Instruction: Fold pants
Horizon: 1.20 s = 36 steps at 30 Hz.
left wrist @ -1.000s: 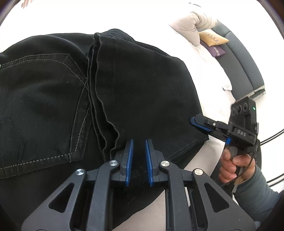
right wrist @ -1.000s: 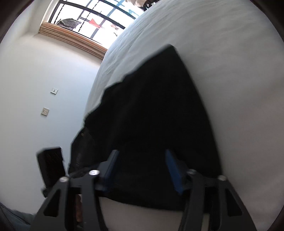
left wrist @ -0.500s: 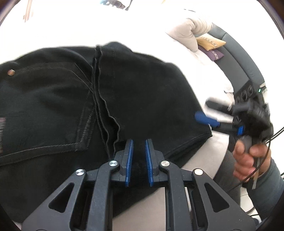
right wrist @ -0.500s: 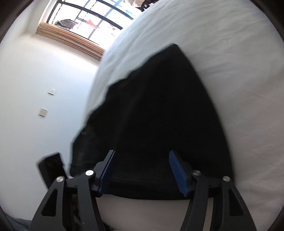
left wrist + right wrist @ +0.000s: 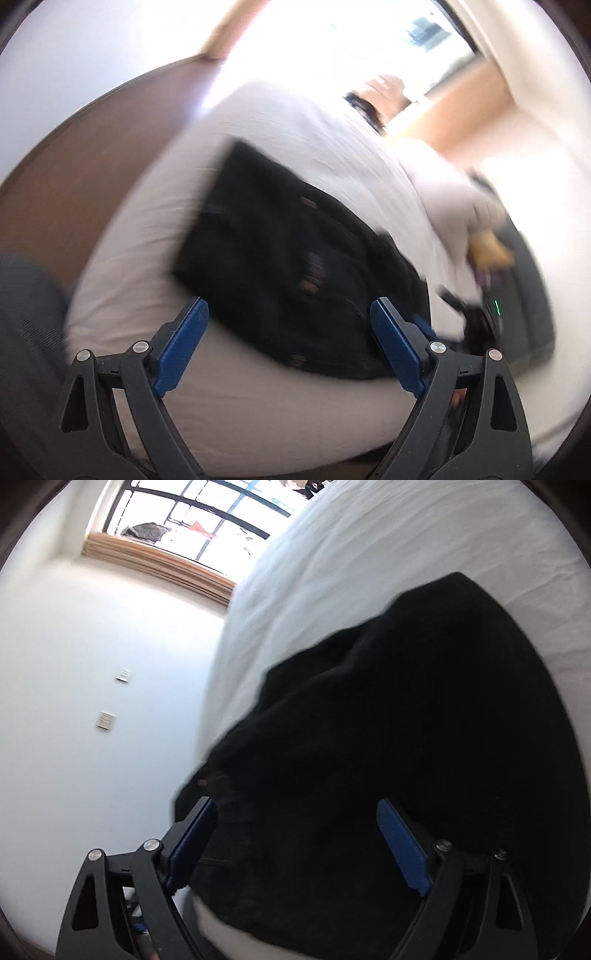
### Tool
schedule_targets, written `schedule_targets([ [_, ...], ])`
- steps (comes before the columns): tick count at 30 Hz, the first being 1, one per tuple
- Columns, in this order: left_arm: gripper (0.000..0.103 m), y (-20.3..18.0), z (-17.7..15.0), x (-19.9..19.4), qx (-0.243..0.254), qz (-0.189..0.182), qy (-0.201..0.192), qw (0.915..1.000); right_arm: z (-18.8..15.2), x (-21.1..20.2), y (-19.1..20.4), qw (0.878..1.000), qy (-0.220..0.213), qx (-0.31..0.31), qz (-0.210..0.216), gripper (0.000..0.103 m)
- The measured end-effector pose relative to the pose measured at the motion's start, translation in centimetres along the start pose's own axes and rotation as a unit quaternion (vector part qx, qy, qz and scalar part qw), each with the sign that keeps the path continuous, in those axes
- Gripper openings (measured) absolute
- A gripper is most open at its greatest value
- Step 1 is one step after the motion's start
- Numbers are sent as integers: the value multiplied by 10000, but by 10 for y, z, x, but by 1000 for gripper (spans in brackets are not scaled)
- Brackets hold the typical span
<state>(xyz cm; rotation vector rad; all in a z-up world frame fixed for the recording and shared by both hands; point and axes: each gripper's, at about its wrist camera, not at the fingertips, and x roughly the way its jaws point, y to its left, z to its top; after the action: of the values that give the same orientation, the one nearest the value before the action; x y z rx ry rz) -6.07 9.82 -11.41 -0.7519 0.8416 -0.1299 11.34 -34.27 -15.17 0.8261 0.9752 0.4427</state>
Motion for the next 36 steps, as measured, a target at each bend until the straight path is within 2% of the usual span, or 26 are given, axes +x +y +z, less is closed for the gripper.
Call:
schedule_targets([
  [2, 90, 24, 6, -4, -540, 47, -66, 9985, -7, -10, 15, 9994, -230, -102, 238, 91],
  [4, 90, 43, 8, -3, -940, -40, -65, 9955, -9, -9, 22, 9991, -239, -80, 336, 91],
  [7, 90, 48, 7, 7, -1031, -168, 82, 9945, -6, 4, 35, 9995, -134, -135, 262, 90],
  [11, 90, 53, 5, 21, -1109, -362, 162, 9930, -9, 0, 42, 9995, -64, -156, 273, 88],
  [16, 89, 67, 8, 34, -1580, -776, -58, 9844, -16, -1, 48, 9994, -26, -152, 301, 84],
  [18, 83, 71, 11, 37, -1743, -930, -162, 9802, -18, -1, 46, 9994, -24, -126, 330, 83],
  [19, 75, 69, 13, 41, -1763, -921, -160, 9799, -19, -1, 45, 9993, -20, -95, 352, 83],
  [20, 61, 68, 15, 44, -1765, -916, -142, 9799, -18, 4, 45, 9993, -19, -72, 361, 82],
  [23, 36, 66, 16, 53, -1862, -937, 20, 9780, -18, 6, 41, 9992, -18, -20, 395, 82],
  [26, 29, 62, 16, 56, -1983, -998, 119, 9750, -18, 8, 38, 9991, -23, 13, 427, 82],
  [28, 22, 67, 16, 59, -2152, -1054, 140, 9708, -17, 7, 35, 9989, -30, 45, 465, 82],
  [31, 18, 73, 16, 61, -2407, -1193, 166, 9631, -17, 9, 32, 9988, -4, 83, 478, 82],
  [36, 13, 68, 21, 61, -2427, -1241, 134, 9620, -16, 21, 38, 9986, 172, 41, 500, 80],
])
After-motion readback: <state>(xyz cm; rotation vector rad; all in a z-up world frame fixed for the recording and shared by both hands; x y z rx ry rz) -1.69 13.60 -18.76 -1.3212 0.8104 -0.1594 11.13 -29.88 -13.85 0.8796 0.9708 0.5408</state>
